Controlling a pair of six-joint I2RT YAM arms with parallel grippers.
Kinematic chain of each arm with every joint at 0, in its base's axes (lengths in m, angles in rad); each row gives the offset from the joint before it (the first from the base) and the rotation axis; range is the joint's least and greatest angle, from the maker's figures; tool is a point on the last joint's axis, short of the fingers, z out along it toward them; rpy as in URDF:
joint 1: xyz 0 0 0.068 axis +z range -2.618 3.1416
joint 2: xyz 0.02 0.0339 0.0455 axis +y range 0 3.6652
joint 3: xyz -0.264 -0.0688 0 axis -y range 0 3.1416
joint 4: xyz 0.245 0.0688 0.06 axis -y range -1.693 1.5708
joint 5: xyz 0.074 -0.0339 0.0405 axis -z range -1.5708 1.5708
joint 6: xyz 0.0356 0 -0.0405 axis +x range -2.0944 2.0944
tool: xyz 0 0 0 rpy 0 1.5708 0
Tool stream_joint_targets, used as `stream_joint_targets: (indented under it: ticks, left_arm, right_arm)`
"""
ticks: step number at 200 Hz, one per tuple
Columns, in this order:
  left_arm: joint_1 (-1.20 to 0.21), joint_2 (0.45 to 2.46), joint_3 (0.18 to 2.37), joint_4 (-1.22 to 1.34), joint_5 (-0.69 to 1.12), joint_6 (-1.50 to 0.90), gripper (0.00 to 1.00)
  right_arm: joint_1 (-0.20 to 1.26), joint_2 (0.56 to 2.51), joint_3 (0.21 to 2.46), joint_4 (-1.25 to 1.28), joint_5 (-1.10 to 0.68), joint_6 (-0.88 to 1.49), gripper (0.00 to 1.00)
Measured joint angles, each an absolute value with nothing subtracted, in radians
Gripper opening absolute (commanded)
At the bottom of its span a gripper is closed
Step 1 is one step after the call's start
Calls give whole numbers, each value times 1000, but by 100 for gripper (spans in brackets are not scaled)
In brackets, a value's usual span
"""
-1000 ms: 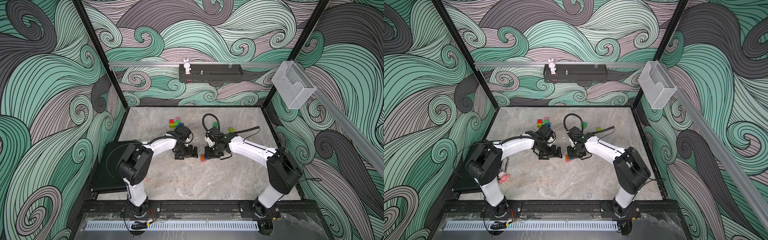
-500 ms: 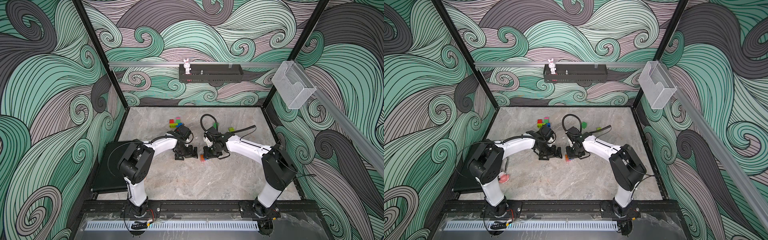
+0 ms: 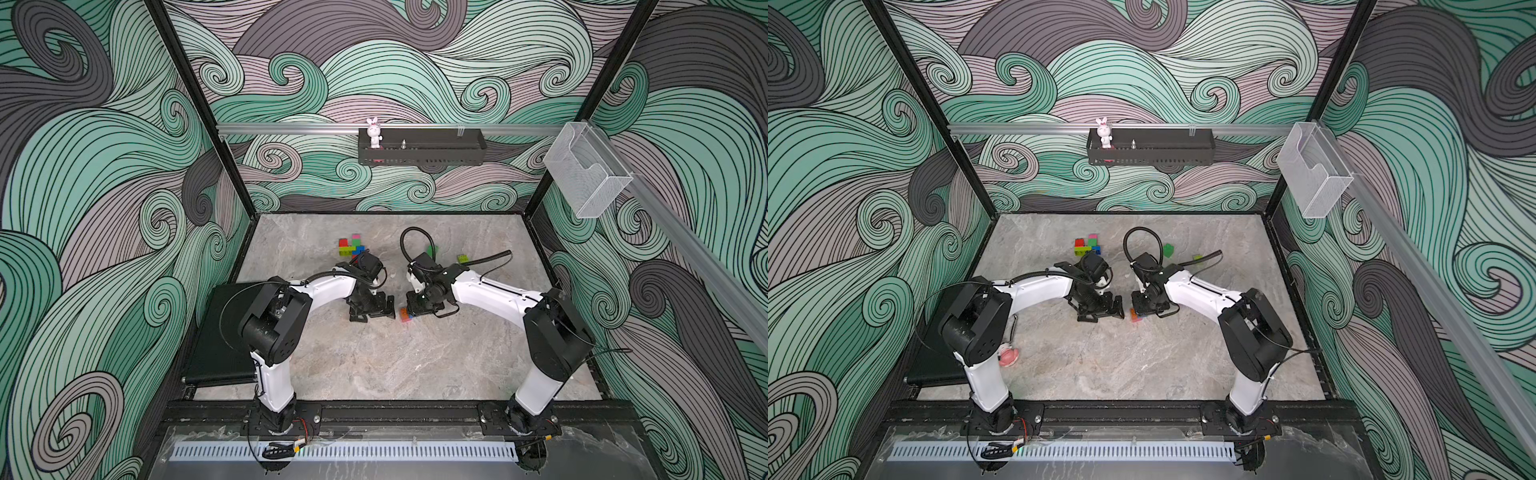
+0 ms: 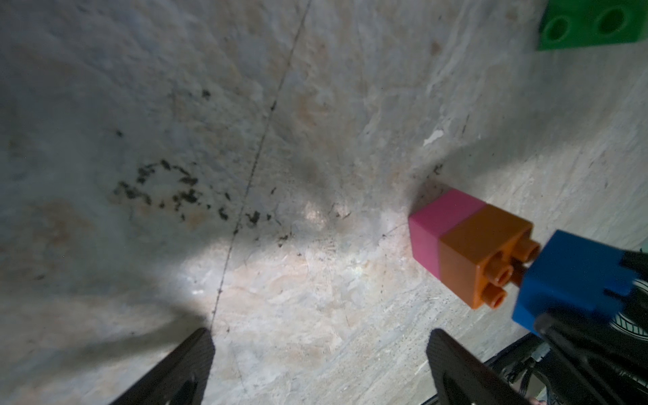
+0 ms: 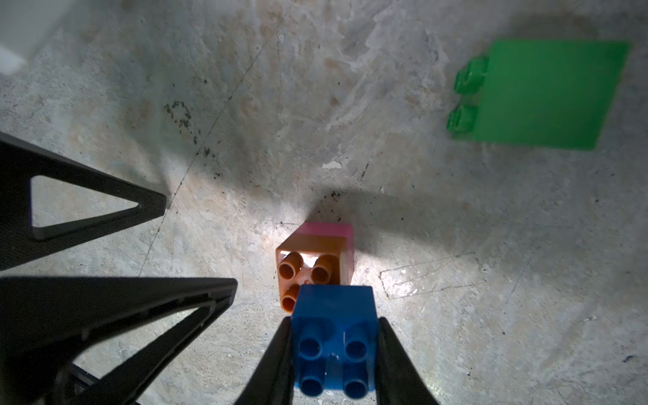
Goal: Assemble the number 4 with lego
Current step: Assemble the lego brick with the lego brick.
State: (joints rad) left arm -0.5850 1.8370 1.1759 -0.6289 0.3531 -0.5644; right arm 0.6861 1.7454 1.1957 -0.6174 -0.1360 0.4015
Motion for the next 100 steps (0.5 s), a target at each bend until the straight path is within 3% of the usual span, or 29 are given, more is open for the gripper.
stream_joint_targets:
  ticks: [100]
  left_arm:
    - [-585,1847,1178,-632,353,-567,99]
  right_arm:
    - [686,1777,1259,-636,-112,349,0]
